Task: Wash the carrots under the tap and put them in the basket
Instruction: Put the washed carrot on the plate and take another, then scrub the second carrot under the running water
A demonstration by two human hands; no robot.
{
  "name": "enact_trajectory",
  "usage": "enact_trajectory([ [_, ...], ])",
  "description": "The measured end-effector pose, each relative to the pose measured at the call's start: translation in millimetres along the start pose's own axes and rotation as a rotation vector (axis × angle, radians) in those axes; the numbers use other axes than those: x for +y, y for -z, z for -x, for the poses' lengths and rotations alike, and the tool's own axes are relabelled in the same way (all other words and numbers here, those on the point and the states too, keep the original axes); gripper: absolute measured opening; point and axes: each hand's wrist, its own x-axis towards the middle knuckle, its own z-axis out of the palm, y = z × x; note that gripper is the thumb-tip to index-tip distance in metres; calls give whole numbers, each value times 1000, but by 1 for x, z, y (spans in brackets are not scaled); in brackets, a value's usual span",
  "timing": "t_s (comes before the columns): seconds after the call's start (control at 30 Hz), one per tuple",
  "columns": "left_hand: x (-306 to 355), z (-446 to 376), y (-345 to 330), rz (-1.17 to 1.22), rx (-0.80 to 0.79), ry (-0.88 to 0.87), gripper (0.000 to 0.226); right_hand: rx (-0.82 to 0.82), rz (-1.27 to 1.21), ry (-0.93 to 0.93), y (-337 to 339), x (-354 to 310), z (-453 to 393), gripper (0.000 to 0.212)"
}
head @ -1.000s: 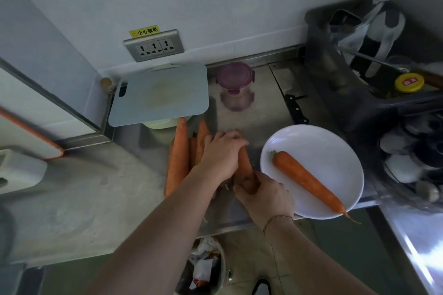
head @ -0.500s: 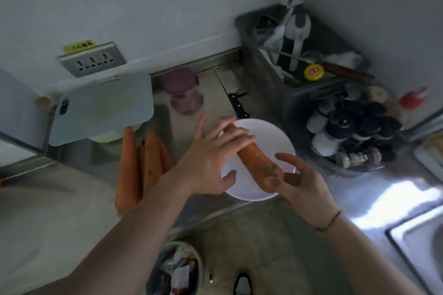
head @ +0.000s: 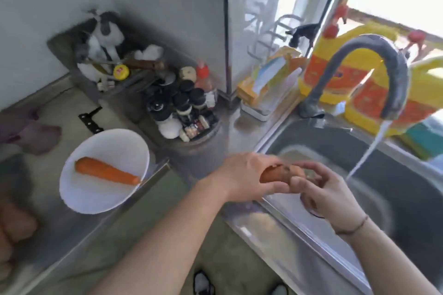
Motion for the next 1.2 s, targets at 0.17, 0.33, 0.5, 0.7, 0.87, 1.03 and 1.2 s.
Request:
enact_trajectory([
  [0.17, 51, -53, -51, 204, -54, 52, 58, 114, -48, -24, 68, 26, -5, 24],
  [0.33, 77, -83, -96, 483, 26, 179, 58, 169, -107, -66, 94, 48, -19, 31],
  [0.5, 93, -109, -126, 676, 245, 374, 38, 98, -97, -179, 97, 68, -6, 48],
  [0.7, 109, -144, -154, 1068, 432, 591, 69, 119, 245, -171, 100, 82, -3, 29],
  [0.87, 99, -159, -160, 1356, 451, 631, 22, 111, 321, -196, 99, 80, -3, 20],
  [1.03, 98, -161, -157, 1712, 239, 460, 6, -114, -171, -438, 108, 76, 4, 17],
  [1.2, 109, -169, -157, 1746, 331, 568, 28, 101, 262, -376, 104, 84, -4, 11],
])
